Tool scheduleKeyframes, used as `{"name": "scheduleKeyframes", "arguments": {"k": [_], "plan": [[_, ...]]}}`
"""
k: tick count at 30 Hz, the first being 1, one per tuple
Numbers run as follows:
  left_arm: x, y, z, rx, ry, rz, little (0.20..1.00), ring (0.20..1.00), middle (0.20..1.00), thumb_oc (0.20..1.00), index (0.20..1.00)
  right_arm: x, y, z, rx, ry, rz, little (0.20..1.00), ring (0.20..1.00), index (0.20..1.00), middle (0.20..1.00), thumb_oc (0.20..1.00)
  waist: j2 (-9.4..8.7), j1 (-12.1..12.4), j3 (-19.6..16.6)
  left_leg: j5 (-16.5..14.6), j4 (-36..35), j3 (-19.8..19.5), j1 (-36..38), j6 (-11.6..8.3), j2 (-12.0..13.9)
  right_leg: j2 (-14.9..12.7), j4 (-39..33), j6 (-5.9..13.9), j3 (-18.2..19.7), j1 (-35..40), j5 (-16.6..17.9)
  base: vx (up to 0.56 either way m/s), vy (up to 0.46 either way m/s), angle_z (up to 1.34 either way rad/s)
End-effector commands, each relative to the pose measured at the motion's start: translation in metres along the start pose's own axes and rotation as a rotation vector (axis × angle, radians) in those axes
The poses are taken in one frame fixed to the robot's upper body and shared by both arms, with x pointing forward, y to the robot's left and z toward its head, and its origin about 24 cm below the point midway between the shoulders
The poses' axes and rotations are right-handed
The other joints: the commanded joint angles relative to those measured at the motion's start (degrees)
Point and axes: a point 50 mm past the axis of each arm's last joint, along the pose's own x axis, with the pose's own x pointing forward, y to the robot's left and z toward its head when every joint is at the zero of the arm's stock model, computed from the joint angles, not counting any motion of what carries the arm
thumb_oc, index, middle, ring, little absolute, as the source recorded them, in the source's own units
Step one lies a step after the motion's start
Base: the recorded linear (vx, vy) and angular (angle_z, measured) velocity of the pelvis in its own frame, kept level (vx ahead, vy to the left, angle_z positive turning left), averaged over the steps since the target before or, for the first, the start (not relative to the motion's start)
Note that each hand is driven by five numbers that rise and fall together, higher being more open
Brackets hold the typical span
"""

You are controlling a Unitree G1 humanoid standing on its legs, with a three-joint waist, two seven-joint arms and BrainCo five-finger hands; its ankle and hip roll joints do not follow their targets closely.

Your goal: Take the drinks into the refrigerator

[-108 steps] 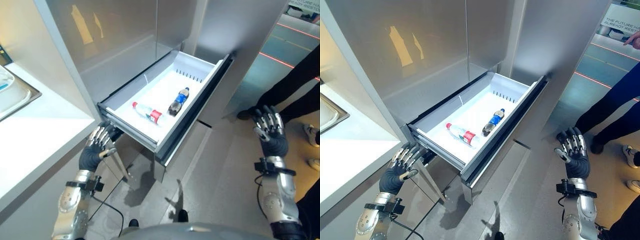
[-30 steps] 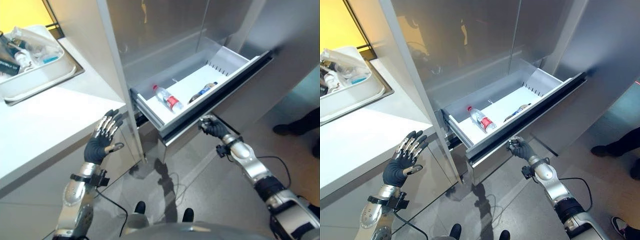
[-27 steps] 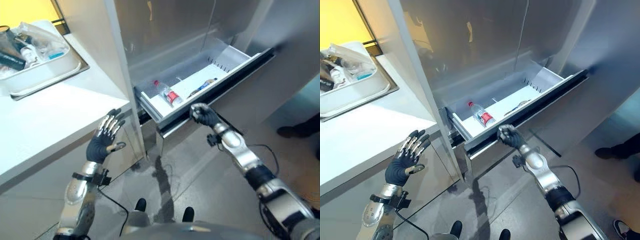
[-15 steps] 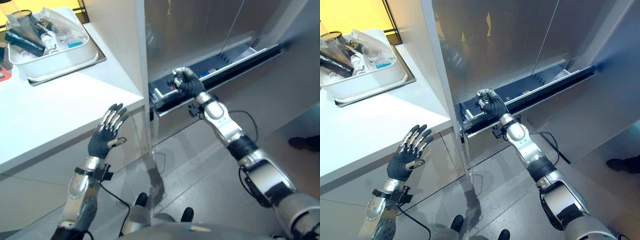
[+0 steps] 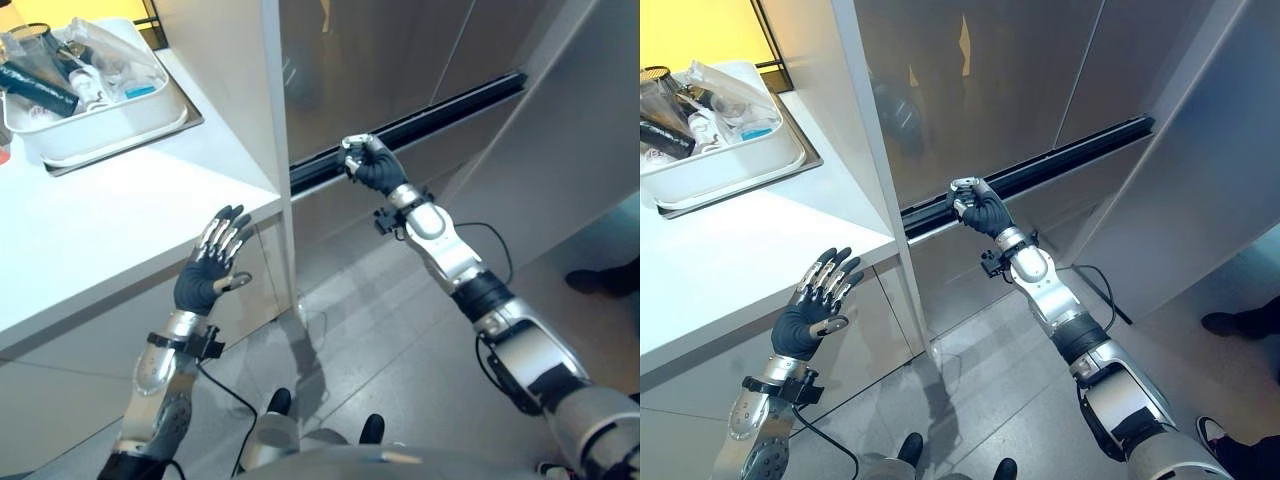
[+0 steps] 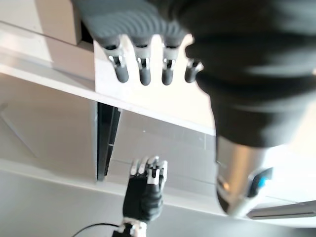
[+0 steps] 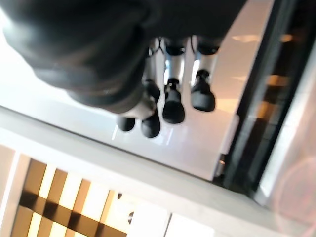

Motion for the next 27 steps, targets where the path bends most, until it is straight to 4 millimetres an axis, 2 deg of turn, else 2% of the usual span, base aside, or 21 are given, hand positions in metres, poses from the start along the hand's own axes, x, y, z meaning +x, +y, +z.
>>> {"name": "scheduleKeyframes", "arguments": {"k": [1, 8, 9, 10, 14, 20, 21, 22, 27], "plan": [[0.009, -0.007, 0.025, 0.046, -0.115, -0.056, 1.0, 1.0, 1.0, 1.0, 1.0, 0.006, 0.002, 0.026, 0.056, -0.143, 0.006, 0.2, 0.2, 0.2, 0.2, 0.2, -2.1, -0.88, -0.96, -5.11, 2.51, 1.4, 0.23, 6.85, -5.29, 0.77, 2.82, -0.71, 0.23, 4.05, -6.69, 0.0, 0.0, 0.0], [0.007, -0.005, 0.024, 0.055, -0.108, -0.047, 1.0, 1.0, 1.0, 1.0, 1.0, -0.006, 0.003, 0.016, 0.081, -0.112, 0.002, 0.2, 0.2, 0.2, 0.2, 0.2, -1.67, -1.66, -1.06, -5.06, 2.34, 1.77, 0.59, 6.88, -5.2, 0.78, 2.65, -0.61, 0.53, 4.16, -6.5, -0.01, 0.001, -0.02], [0.007, -0.005, 0.024, 0.056, -0.108, -0.047, 1.0, 1.0, 1.0, 1.0, 1.0, -0.007, 0.003, 0.015, 0.092, -0.111, -0.001, 0.545, 0.545, 0.545, 0.545, 0.545, -1.61, -1.76, -1.06, -5.07, 2.34, 1.76, 0.63, 6.89, -5.21, 0.78, 2.67, -0.61, 0.61, 4.14, -6.49, -0.02, 0.006, -0.07], [0.007, -0.004, 0.023, 0.059, -0.105, -0.043, 1.0, 1.0, 1.0, 1.0, 1.0, -0.01, 0.002, 0.014, 0.111, -0.113, -0.015, 1.0, 1.0, 1.0, 1.0, 1.0, -1.54, -1.99, -1.04, -5.04, 2.31, 1.85, 0.72, 6.88, -5.16, 0.79, 2.66, -0.6, 0.63, 4.15, -6.46, -0.03, 0.01, -0.09], [0.006, -0.002, 0.022, 0.074, -0.1, -0.029, 1.0, 1.0, 1.0, 1.0, 1.0, -0.022, -0.003, 0.009, 0.154, -0.109, -0.059, 1.0, 1.0, 1.0, 1.0, 1.0, -1.33, -2.57, -1.29, -4.97, 2.17, 2.06, 0.8, 6.88, -5.08, 0.74, 2.63, -0.58, 0.73, 4.18, -6.39, -0.02, 0.011, -0.05], [0.0, 0.005, 0.009, 0.155, -0.048, 0.036, 1.0, 1.0, 1.0, 1.0, 1.0, -0.088, -0.023, -0.013, 0.188, -0.054, -0.217, 1.0, 1.0, 1.0, 1.0, 1.0, -0.54, -5.61, -1.73, -5.14, 2.1, 2.51, 1.06, 6.89, -4.95, 0.64, 2.79, -0.35, 0.86, 4.08, -6.37, -0.01, 0.004, 0.0], [-0.001, 0.005, 0.009, 0.155, -0.047, 0.036, 1.0, 1.0, 1.0, 1.0, 1.0, -0.088, -0.023, -0.013, 0.188, -0.052, -0.217, 1.0, 1.0, 1.0, 1.0, 1.0, -0.52, -5.57, -1.79, -5.15, 2.11, 2.5, 1.05, 6.89, -4.95, 0.65, 2.8, -0.35, 0.85, 4.08, -6.38, 0.0, 0.0, 0.0], [-0.003, 0.007, 0.004, 0.176, -0.027, 0.052, 1.0, 1.0, 1.0, 1.0, 1.0, -0.116, -0.03, -0.023, 0.17, -0.002, -0.286, 1.0, 1.0, 1.0, 1.0, 1.0, -0.23, -6.73, -1.95, -5.18, 2.11, 2.65, 1.12, 6.89, -4.87, 0.63, 2.94, -0.25, 1.01, 4.04, -6.44, 0.0, 0.0, 0.0], [-0.01, 0.011, -0.012, 0.234, 0.064, 0.049, 1.0, 1.0, 1.0, 1.0, 1.0, -0.174, -0.04, -0.04, 0.135, 0.138, -0.406, 1.0, 1.0, 1.0, 1.0, 1.0, 0.53, -9.25, -3.12, -5.12, 1.6, 3.22, 1.44, 6.76, -4.62, 0.61, 2.97, 0.09, 1.59, 3.76, -6.26, -0.02, 0.013, -0.04]]}}
